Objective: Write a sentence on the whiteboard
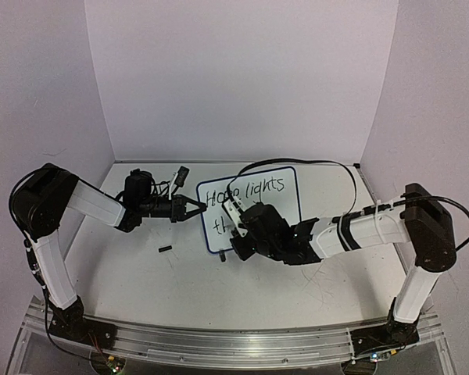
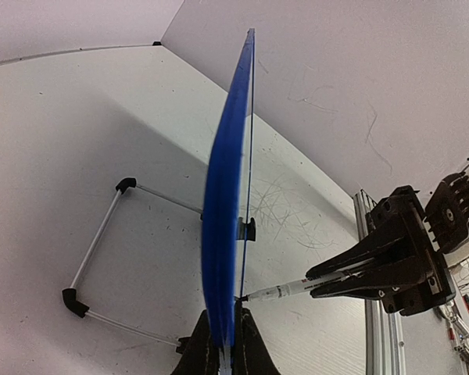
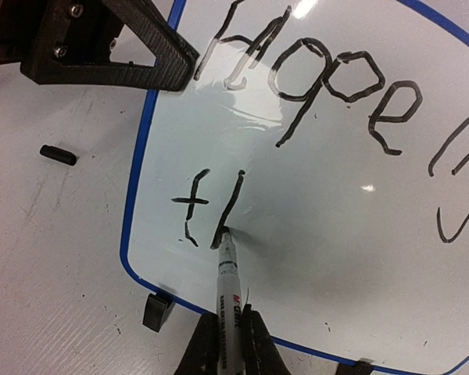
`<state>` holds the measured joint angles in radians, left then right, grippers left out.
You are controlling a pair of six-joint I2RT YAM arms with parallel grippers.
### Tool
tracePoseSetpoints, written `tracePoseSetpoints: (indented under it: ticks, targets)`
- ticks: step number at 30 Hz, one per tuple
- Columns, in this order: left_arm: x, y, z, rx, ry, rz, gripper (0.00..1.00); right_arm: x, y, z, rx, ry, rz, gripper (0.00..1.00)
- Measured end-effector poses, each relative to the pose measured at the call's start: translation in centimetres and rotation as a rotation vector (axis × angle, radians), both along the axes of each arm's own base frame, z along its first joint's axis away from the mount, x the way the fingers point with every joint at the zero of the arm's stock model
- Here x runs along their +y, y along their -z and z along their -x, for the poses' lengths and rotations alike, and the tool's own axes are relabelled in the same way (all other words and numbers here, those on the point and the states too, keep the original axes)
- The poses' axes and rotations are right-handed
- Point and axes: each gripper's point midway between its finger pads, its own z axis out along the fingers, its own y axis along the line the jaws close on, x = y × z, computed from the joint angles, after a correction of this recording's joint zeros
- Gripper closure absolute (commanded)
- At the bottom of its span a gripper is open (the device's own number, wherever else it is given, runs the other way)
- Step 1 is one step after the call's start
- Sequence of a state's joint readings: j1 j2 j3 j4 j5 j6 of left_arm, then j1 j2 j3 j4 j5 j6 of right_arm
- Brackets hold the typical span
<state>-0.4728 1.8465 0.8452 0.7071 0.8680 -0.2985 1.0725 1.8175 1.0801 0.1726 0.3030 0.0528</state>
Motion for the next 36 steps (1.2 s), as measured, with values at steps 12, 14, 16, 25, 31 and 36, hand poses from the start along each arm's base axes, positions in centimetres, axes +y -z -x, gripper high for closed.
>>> tracePoseSetpoints:
  ticks: [12,14,16,25,31,36]
  targets:
    - [0.0,0.0,0.0,0.000,0.000,0.000,1.00,-0.2,-0.7,-0.6,-0.034,0.038,-0.004,1.00]
    - [0.0,0.0,0.0,0.000,0.000,0.000,1.00,-0.3,-0.7,-0.6,-0.035,0.043,-0.005,1.00]
    - [0.0,0.0,0.0,0.000,0.000,0.000,1.00,-0.3,-0.7,-0.6,-0.034,0.045,-0.007,1.00]
    - [0.0,0.0,0.0,0.003,0.000,-0.002,1.00,-0.3,-0.4,-0.4,-0.014,0.049,-0.019,1.00]
    - [0.0,0.0,0.0,0.001,0.001,-0.003,1.00,-0.5,0.4,0.1,0.017,0.040,-0.014,1.00]
    - [0.0,0.0,0.0,0.001,0.002,-0.002,1.00,-0.7,1.0,0.5,0.041,0.035,0.000,1.00]
